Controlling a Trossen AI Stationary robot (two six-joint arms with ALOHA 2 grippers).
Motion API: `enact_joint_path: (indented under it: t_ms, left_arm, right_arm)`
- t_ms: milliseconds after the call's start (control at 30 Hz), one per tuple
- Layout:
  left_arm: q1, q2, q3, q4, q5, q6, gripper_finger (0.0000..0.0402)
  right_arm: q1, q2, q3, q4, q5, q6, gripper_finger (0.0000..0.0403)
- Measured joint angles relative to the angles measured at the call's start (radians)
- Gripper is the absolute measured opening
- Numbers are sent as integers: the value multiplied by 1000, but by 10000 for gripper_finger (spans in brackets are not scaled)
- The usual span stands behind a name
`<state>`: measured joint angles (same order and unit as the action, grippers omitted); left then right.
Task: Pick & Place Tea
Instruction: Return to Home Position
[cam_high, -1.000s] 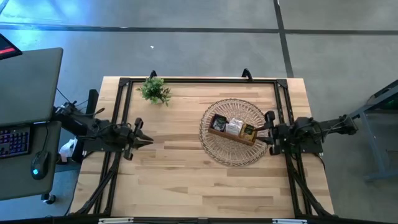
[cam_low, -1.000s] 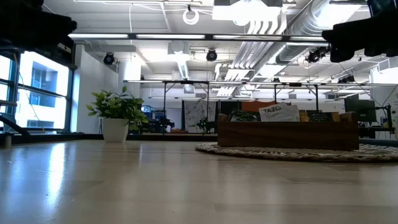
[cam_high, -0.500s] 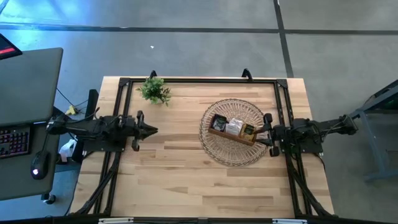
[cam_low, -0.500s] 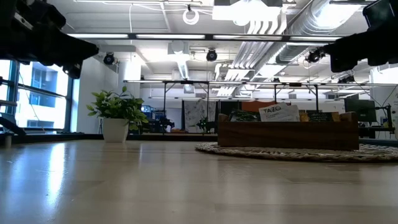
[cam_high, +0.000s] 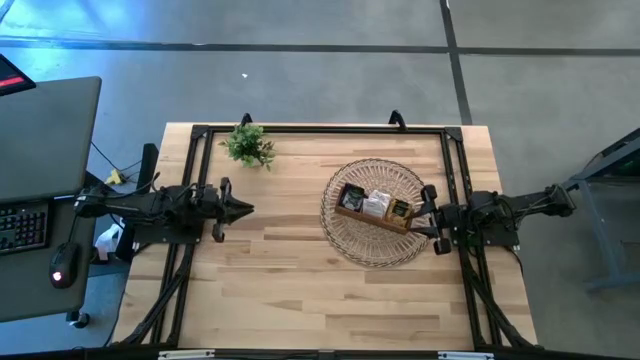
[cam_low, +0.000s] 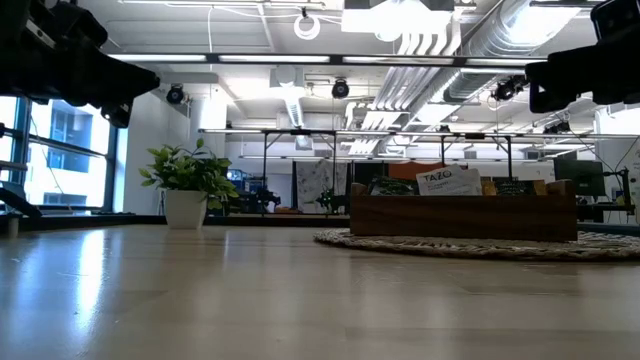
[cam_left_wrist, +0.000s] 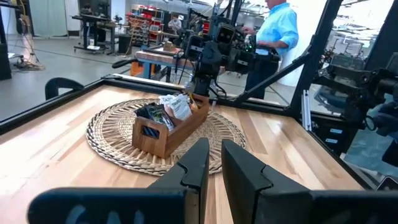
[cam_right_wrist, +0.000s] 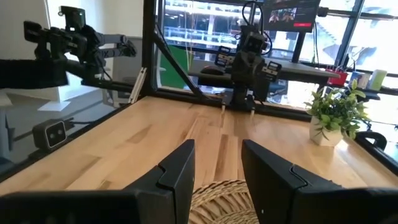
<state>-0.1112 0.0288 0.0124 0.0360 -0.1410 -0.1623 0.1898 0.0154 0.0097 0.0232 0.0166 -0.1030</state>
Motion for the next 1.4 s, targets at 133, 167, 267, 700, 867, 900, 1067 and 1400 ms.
enact_joint_path:
  t_ms: [133,167,267,700,867,900,1067,1400]
  left_arm:
    - [0,0,0,0,0,0,44]
    - [0,0,0,0,0,0,44]
    - [0,0,0,0,0,0,44]
    - [0,0,0,0,-1,0,44]
    - [0,0,0,0,-1,0,44]
    - [0,0,0,0,-1,0,44]
    - [0,0,0,0,-1,0,44]
    - [0,0,0,0,-1,0,44]
  right_arm:
    - [0,0,0,0,0,45,129]
    - [0,0,0,-1,0,53,129]
    - [0,0,0,-1,0,59,129]
    - [0,0,0,0,0,61,129]
    - [0,0,0,0,0,60,129]
    - [0,0,0,0,0,60,129]
    - [0,0,0,0,-1,60,129]
    - [0,0,0,1,-1,60,129]
